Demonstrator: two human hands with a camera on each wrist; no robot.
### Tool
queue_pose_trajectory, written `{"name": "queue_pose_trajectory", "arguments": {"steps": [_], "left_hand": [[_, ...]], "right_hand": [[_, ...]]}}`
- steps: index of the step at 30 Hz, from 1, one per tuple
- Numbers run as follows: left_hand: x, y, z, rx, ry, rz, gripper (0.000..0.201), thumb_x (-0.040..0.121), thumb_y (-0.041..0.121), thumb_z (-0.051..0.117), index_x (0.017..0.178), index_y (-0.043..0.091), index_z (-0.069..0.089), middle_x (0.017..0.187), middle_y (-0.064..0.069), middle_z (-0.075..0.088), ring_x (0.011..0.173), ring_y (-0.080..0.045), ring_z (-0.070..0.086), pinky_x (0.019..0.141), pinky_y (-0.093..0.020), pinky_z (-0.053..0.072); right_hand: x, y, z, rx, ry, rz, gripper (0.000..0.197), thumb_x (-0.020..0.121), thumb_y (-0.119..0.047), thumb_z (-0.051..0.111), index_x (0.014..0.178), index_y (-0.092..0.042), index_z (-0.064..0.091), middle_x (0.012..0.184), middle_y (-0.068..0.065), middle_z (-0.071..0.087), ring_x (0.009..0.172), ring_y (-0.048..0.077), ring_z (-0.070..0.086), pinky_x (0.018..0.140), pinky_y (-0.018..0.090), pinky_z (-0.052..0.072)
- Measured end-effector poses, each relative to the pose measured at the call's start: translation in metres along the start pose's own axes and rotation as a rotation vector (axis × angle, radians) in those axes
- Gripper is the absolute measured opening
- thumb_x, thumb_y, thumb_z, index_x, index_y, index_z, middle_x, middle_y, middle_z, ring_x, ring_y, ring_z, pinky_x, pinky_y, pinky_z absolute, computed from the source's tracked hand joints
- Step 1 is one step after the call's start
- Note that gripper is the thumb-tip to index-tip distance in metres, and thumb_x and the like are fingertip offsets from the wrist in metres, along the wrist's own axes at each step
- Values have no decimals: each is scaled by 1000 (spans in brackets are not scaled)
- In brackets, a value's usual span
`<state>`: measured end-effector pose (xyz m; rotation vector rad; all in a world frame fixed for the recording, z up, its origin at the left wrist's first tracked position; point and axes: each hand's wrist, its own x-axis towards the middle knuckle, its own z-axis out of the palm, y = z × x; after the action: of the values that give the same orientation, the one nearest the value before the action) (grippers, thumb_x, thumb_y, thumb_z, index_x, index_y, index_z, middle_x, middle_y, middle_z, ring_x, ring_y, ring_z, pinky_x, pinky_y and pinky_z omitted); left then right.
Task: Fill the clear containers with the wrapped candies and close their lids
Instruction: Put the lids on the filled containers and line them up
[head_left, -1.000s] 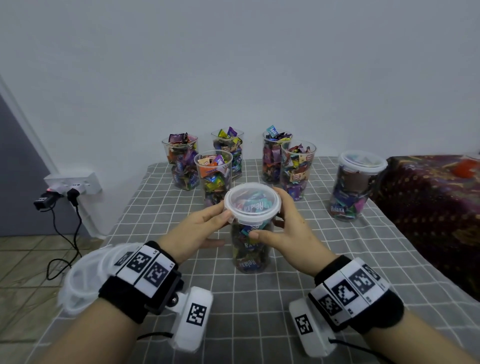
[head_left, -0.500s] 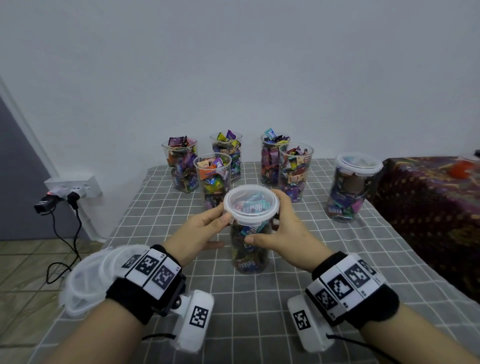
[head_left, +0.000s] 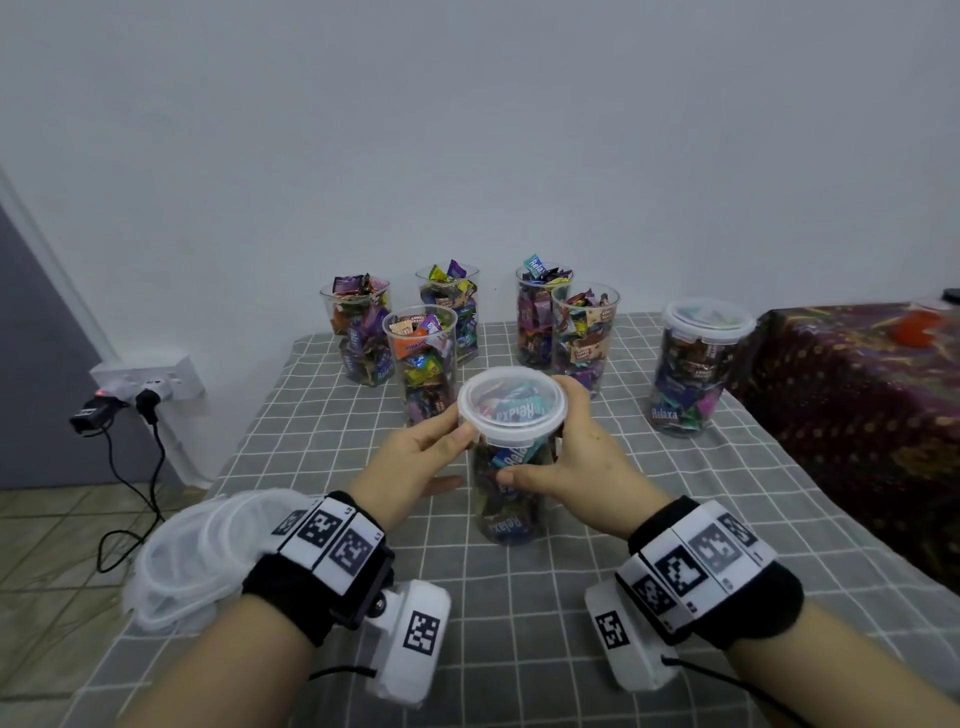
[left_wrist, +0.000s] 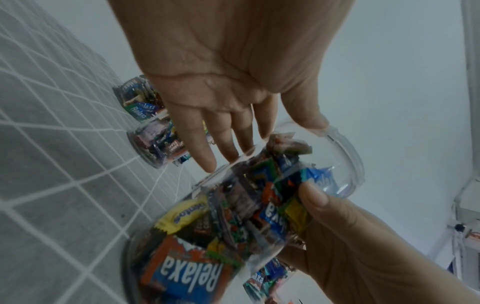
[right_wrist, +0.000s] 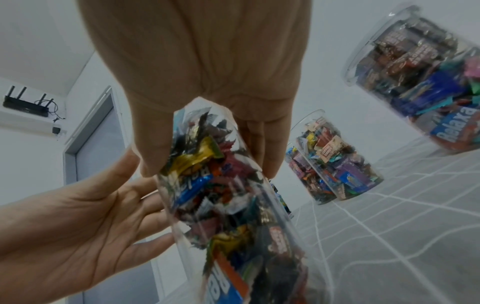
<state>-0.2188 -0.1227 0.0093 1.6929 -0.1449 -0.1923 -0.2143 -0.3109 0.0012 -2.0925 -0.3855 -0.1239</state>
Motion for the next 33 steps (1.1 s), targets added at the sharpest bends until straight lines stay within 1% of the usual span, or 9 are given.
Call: {"name": "queue_pose_trajectory", "arguments": {"steps": [4,7,10,15,19,22,28,31,33], "left_hand": [[13,4,13,37,-27,-2,31,94,26,49,123,36,48,113,12,62,108,-4,57,85,-26,49],[27,8,27,142,-51,18,46,92,26,54,137,21,45,122,4,58,113,-11,55,89,-27,46],[46,8,39,216,-61,49,53,90,28,57,139,18,43,131,1,55,113,-9,53,93,-25,44],[88,4,59,182,21,23,61,87,31,61,142,15,38,142,-6,46,124,-18,47,99,-33,41],[120,7,77,248,81,52,75,84,31,67,146,12,29,149,-11,35,134,-23,37,109,-37,33],[147,11,86,272,142,97,80,81,28,72,146,10,29,148,-10,38,134,-23,39,105,-31,32],[205,7,104,235,252,118,107,61,30,86,146,9,24,144,-11,42,131,-27,42,110,-47,33],[229,0,112,191,305,86,134,38,49,85,147,15,16,144,-11,39,130,-28,42,110,-49,34],[244,-5,115,178,320,65,136,35,54,82,147,22,12,143,-11,40,127,-30,44,107,-49,37]], "right_hand": [[-6,5,-15,-22,52,22,90,68,-23,83,134,-24,21,123,-8,50,116,13,51,99,34,43],[-12,12,-32,-65,134,59,87,69,-22,83,133,-23,24,118,-12,48,111,9,49,96,29,42],[-18,23,-53,-100,219,90,87,69,-24,83,133,-21,24,118,-13,44,110,8,47,95,26,40],[-22,45,-81,-123,294,131,90,68,-30,83,135,-20,24,127,-5,48,117,17,51,100,41,43],[-24,53,-96,-139,354,151,86,70,-26,83,134,-18,26,120,-9,47,111,13,51,94,29,42],[-23,55,-101,-133,358,154,88,71,-25,82,136,-18,23,119,-8,48,114,16,53,96,32,43],[-20,61,-101,-141,358,135,88,70,-28,82,135,-22,24,126,-5,49,115,18,53,97,40,45],[-19,64,-100,-100,359,117,85,69,-27,82,133,-24,27,129,-7,46,117,12,50,100,33,43],[-20,66,-100,-86,357,106,83,69,-26,82,132,-25,28,129,-8,45,118,9,49,99,28,42]]}}
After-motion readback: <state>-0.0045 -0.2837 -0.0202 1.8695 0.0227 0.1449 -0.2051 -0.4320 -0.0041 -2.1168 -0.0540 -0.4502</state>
